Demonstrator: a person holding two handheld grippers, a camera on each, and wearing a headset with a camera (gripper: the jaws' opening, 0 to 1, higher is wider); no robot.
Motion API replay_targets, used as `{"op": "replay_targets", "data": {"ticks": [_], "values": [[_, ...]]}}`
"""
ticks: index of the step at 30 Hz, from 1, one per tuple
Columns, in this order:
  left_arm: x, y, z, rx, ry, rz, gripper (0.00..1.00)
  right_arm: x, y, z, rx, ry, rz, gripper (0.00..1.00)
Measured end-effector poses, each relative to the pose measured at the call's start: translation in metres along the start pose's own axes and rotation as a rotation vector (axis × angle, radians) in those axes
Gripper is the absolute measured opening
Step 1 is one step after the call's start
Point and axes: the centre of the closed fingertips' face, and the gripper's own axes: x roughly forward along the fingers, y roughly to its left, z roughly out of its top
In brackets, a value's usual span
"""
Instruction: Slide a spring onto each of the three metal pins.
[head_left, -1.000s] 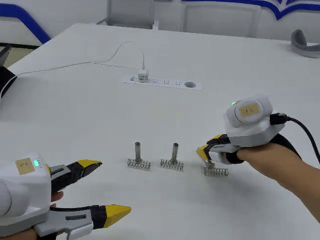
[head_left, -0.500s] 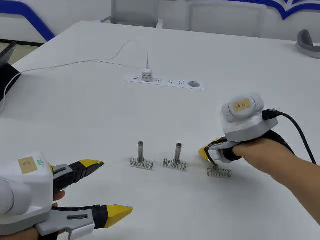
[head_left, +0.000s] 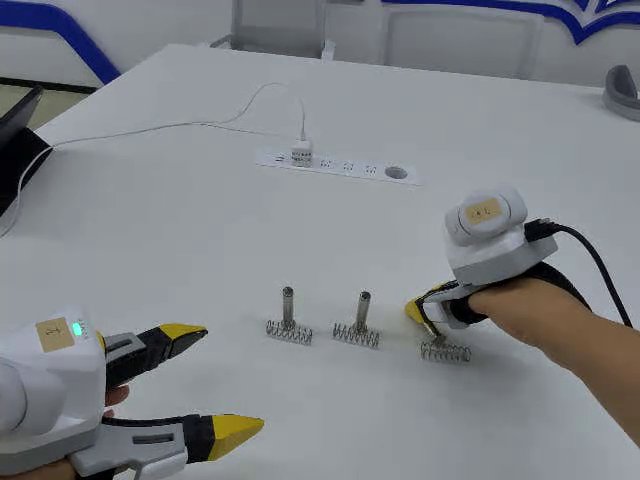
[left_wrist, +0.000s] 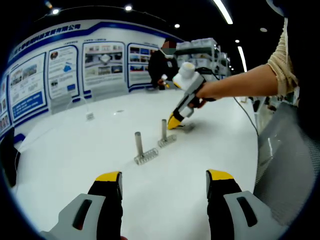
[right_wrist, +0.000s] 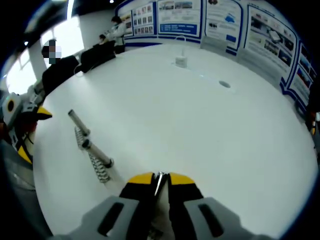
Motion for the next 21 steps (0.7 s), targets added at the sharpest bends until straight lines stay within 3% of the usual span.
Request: {"op": "replay_targets", "data": {"ticks": [7,18,21], "values": [[0.0002,-0.0008,-0.0002,0.000,0.001,-0.001,0.69,-0.0006,0.0007,-0.0012,-0.032,0.031,-0.015,0.11],[-0.0003,0.0009,-0.0004,-0.002,0.001,0.003,0.68,-0.0020,0.0039,-0.0018,-0.033,0.069,0.015,0.10],[0.0002,0.0014,-0.0004,-0.003,0.002,0.004,0.68,-0.0011,0.0037,-0.0012,-0.028,0.102,0.029,0.10]]}}
